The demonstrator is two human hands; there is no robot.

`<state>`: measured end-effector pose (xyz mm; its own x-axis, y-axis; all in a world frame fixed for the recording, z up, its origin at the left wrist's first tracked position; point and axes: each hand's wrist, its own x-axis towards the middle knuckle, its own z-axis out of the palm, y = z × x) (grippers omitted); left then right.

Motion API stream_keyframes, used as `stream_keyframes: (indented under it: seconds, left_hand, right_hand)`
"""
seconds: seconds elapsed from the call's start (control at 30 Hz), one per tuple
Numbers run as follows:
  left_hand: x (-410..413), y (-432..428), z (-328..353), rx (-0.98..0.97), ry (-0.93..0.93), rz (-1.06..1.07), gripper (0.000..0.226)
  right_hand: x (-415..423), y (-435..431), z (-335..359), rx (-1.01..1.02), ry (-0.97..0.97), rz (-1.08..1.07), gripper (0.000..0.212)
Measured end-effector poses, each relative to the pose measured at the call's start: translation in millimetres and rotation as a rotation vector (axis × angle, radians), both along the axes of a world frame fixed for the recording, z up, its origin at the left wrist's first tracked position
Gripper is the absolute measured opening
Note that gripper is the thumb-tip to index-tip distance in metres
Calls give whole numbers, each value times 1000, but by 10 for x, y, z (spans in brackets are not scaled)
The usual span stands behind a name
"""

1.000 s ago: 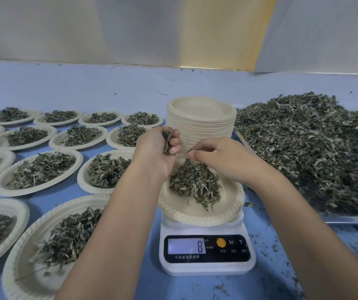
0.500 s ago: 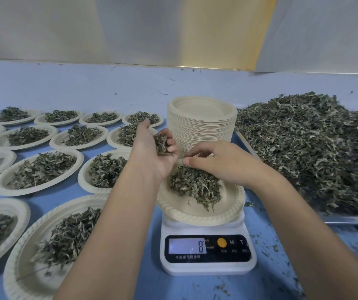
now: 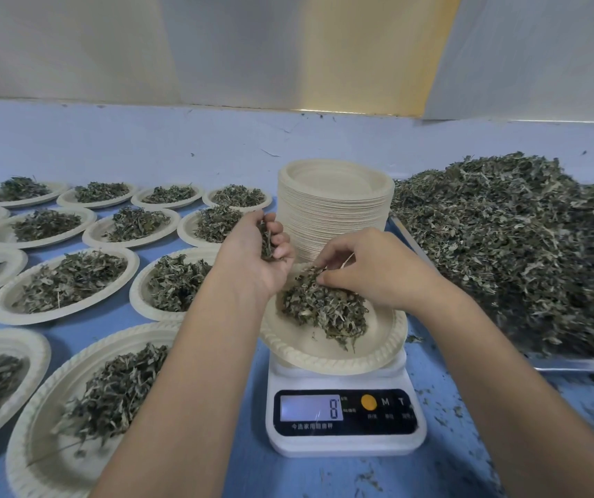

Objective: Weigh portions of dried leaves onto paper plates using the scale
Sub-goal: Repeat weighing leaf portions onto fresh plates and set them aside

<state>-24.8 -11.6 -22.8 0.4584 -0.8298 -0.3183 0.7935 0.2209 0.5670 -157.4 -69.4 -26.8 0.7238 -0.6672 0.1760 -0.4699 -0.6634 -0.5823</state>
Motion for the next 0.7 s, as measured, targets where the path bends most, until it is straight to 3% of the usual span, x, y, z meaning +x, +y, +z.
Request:
stream_keyframes:
  seconds: [0.1,0.27,0.37,0.43,0.57,0.63,0.7]
  left_hand:
    - [7,-6,-11,22,-4,37,32]
    - [-42,-6,-6,7,19,5,35]
    - [-135,-14,30,-30,34,-79,39]
    - [-205,-8,62,-70,57,-156,38]
    - [-247,-13,72,-70,30,-234,40]
    - [-246,-11,69,-45,-10,-213,38]
    - [-254,-4,77,-2,-30,-132,30]
  right_hand:
    - [-20,-35,30,-29,-83,-44,7]
    - [-18,-27,91,64,-482,-134,8]
    - [32,36,103,10,-600,-135,9]
    - [61,84,99,-98,-570,-137,13]
    - [66,88,71,-369,-248,-129,22]
    - [68,82,61,-329,-199,-94,25]
    - [79,93,67,-230,-281,-74,28]
